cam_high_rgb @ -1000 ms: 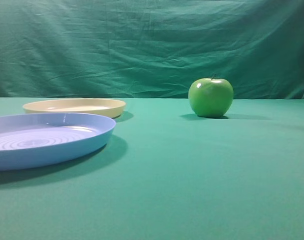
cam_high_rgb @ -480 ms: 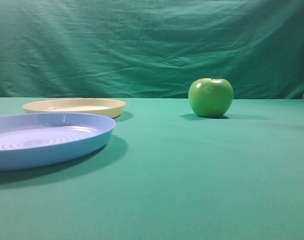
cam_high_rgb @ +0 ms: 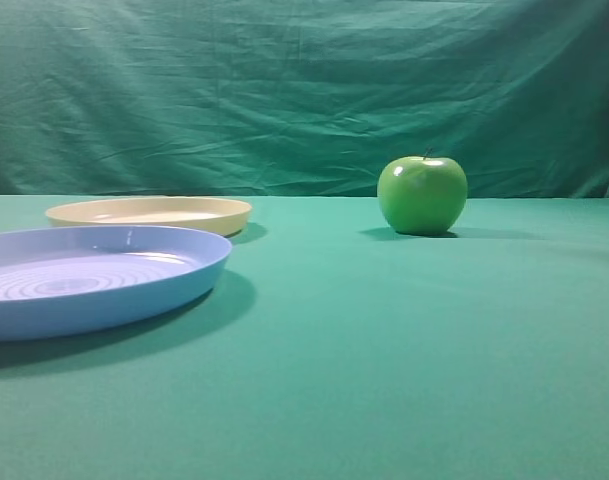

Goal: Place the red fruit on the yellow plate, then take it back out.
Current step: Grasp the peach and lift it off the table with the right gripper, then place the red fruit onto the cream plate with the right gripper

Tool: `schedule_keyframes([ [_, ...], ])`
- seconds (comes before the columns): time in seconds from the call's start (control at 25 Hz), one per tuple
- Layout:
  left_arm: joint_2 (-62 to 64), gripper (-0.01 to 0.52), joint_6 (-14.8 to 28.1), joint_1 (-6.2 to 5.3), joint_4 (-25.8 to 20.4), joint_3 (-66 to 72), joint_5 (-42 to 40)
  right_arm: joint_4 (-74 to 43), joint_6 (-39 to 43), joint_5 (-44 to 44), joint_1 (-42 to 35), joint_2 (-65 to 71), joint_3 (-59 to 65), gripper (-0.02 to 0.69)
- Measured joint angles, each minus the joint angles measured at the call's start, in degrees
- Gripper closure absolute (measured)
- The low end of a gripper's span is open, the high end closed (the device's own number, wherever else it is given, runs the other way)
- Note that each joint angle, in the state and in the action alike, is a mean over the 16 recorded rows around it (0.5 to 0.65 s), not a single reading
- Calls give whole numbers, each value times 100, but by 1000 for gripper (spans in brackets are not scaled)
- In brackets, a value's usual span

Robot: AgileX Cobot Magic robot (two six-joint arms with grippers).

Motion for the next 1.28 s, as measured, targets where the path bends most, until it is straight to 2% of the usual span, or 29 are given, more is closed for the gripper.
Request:
schedule_keyframes([
  [0.2, 0, 514, -3, 0, 0, 0, 0, 34, -116, 352, 156, 58, -578, 420],
  [0.36, 0, 514, -6, 0, 0, 0, 0, 69, -262, 650, 451, 97, -1249, 459],
  [0.8, 0, 514, -10, 0, 0, 0, 0, 323, -930, 930, 1580, 868, -3608, 480],
  [1.28, 0, 514, -10, 0, 0, 0, 0, 802, -1800, 1175, 2317, 3224, -6563, 487],
])
